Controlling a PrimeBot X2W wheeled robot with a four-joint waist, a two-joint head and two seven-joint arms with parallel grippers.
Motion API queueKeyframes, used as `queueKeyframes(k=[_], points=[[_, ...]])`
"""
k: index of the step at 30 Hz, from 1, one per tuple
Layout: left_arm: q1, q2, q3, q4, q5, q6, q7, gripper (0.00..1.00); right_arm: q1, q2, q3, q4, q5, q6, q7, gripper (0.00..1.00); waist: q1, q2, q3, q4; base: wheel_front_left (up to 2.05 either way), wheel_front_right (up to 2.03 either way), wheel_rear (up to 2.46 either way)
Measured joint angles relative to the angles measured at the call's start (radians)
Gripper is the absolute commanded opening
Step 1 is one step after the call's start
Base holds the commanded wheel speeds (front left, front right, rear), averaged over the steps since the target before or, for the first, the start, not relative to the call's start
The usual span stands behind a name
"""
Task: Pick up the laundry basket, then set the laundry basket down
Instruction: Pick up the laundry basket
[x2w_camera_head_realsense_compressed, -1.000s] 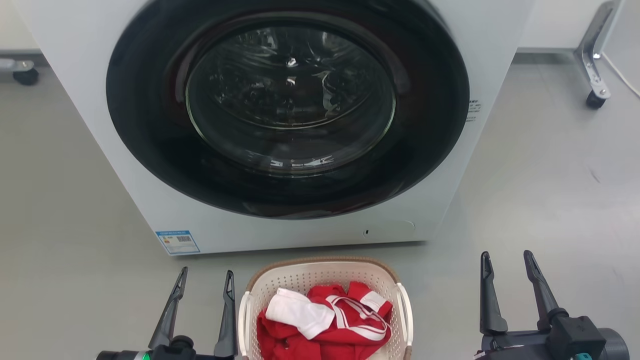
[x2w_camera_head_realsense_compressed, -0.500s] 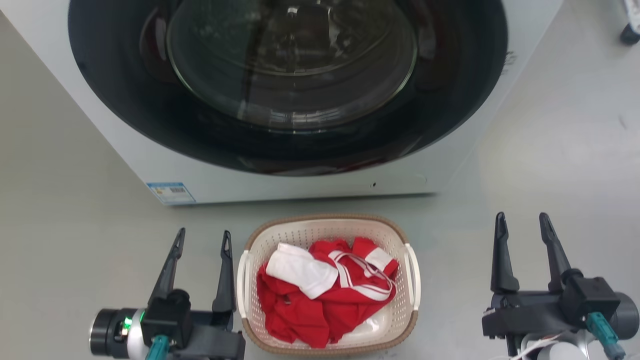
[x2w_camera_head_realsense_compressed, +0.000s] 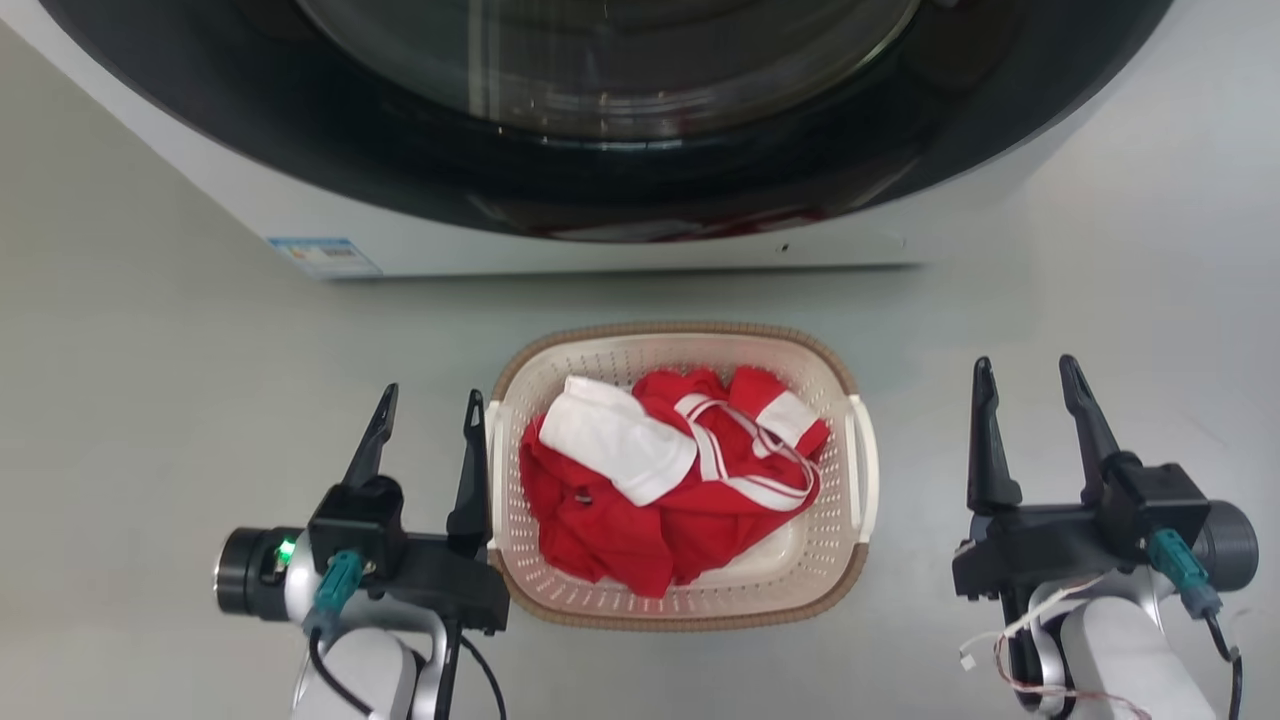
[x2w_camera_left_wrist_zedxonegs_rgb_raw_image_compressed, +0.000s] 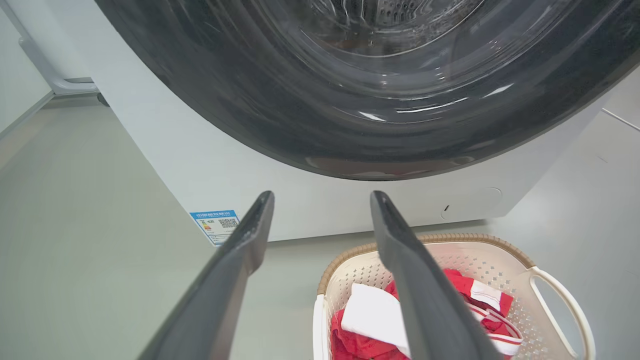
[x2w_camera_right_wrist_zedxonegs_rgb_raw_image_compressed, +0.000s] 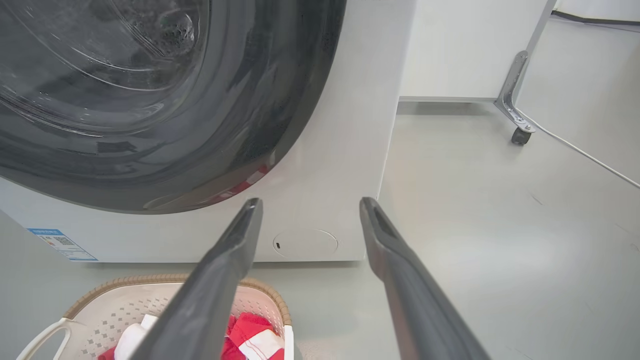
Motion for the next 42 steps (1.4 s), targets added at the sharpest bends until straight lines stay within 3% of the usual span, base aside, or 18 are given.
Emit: queueKeyframes(k=[20, 42], points=[[-0.275, -0.008, -0.136, 0.221, -0.174, 0.001, 0.000, 1.00, -0.241, -0.012, -0.013, 0.189, 0.003, 0.015, -0.003, 1.00, -0.0001, 0.0000, 0.298, 0.047, 0.00, 0.00, 0.00], [-0.414, -0.013, -0.216, 0.455, -0.252, 0.000, 0.000, 1.00, -0.352, -0.012, 0.001, 0.355, 0.016, 0.031, -0.003, 1.00, -0.0003, 0.0000, 0.476, 0.076, 0.00, 0.00, 0.00]])
